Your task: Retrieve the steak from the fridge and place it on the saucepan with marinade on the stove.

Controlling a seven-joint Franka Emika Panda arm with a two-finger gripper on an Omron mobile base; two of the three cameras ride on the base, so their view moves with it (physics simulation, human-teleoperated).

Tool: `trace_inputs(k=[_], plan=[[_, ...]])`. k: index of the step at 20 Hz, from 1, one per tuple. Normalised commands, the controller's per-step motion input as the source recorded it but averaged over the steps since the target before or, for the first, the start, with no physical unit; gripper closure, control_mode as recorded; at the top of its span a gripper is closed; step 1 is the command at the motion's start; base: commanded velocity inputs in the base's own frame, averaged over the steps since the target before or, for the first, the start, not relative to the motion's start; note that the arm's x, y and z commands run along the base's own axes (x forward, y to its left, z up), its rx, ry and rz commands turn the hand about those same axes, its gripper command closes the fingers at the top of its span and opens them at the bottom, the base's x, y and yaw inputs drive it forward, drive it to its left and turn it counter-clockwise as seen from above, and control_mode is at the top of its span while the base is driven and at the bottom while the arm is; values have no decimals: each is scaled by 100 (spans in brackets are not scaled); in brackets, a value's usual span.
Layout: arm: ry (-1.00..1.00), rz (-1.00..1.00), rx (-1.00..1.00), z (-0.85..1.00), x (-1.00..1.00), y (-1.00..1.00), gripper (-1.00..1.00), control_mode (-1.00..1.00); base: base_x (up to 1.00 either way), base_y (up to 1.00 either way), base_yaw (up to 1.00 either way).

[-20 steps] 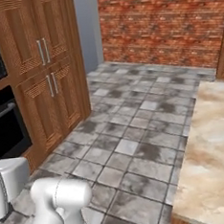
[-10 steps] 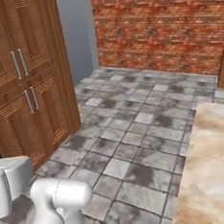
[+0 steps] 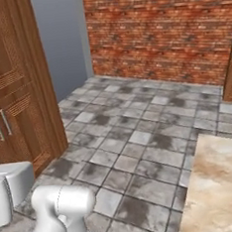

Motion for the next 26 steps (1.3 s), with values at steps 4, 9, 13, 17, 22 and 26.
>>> trace_inputs(k=[4,9,13,17,22,26], plan=[[0,0,0,0,0,0,100,100,100,0,-6],[0,0,0,0,0,0,100,100,100,9,-7],[0,0,0,0,0,0,100,100,100,9,-3],[0,0,0,0,0,0,100,100,100,8,0],[0,0,0,0,0,0,100,100,100,1,-1],[0,0,0,0,0,0,100,100,100,0,-13]])
